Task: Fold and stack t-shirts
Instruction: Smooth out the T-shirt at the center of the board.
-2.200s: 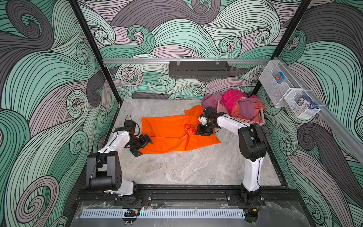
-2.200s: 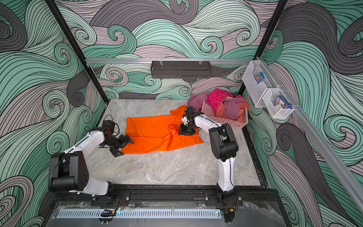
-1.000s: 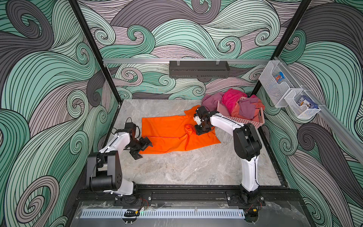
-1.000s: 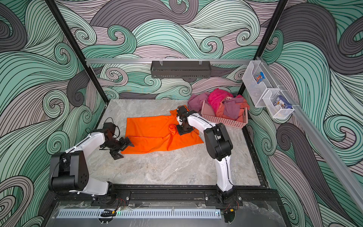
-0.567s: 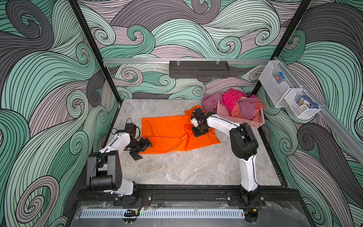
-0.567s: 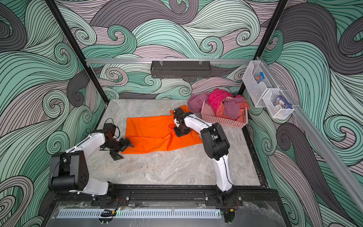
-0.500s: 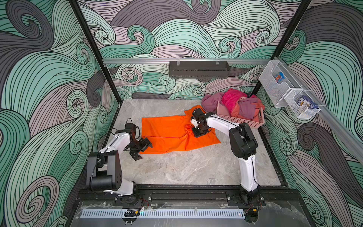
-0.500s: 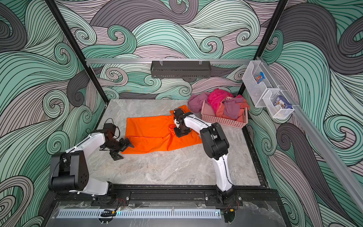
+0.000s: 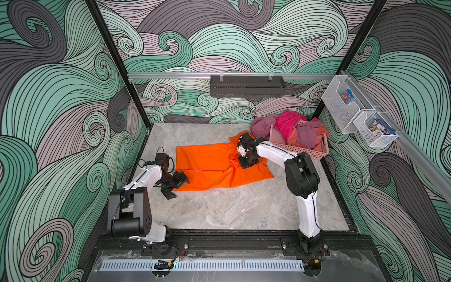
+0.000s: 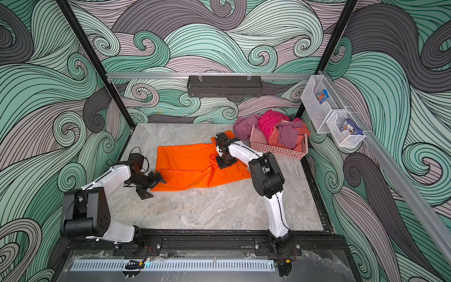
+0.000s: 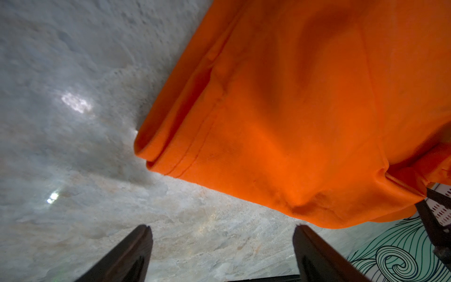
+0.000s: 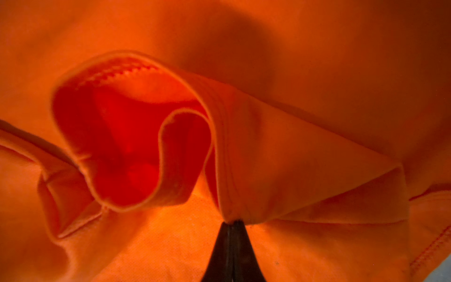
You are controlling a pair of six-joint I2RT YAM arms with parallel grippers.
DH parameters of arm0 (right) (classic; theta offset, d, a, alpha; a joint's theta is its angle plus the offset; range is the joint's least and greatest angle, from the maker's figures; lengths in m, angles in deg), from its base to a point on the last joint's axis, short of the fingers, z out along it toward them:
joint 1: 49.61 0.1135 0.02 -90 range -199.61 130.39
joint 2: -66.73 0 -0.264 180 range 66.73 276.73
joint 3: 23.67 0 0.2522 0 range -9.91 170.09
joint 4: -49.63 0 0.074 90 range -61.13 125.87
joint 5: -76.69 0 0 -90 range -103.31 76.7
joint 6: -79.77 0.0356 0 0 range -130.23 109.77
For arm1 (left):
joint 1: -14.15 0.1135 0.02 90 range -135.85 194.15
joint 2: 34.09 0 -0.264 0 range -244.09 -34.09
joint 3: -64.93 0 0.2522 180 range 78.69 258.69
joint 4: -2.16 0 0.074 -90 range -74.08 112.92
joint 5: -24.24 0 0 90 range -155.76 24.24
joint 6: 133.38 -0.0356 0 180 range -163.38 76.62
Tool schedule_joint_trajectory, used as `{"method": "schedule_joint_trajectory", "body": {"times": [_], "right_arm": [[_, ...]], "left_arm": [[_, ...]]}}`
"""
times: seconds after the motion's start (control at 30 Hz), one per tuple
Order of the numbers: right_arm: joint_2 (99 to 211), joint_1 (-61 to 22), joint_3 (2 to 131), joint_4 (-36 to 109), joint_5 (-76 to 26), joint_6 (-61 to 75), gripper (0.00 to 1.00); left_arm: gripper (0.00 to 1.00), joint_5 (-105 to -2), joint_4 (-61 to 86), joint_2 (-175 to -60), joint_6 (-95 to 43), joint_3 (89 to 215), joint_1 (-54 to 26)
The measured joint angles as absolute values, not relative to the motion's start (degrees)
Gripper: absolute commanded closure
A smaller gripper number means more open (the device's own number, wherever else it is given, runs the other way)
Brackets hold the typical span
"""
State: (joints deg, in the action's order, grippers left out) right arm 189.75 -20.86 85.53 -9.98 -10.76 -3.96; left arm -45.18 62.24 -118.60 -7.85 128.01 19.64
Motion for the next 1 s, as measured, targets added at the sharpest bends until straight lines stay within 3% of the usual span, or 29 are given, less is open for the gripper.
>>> {"method": "schedule_joint_trajectory", "body": {"times": [0.33,0.63,0.7,0.77,0.83,1.0], "right_arm": [[190.7,-20.9,91.9,-11.1,-4.4,-5.4,0.99],[197.0,-21.0,97.8,-11.4,2.5,-6.5,0.96],[198.7,-21.0,99.1,-11.5,5.0,-6.5,0.85],[200.1,-21.2,100.4,-11.6,7.8,-6.4,0.58],[200.8,-21.5,101.3,-11.7,9.7,-6.1,0.43],[199.5,-22.1,100.5,-10.0,12.1,-4.8,0.30]], "left_arm": [[0.06,-45.2,62.4,-118.6,-8.0,127.9,19.6],[0.06,-46.2,63.4,-118.6,-8.6,128.1,19.7],[0.06,-46.5,64.0,-118.6,-8.7,128.4,19.6],[0.06,-47.1,64.4,-118.6,-8.8,129.3,19.6],[0.06,-47.6,64.4,-118.3,-8.9,130.5,19.6],[0.06,-49.3,64.0,-117.4,-9.2,134.3,19.7]]}}
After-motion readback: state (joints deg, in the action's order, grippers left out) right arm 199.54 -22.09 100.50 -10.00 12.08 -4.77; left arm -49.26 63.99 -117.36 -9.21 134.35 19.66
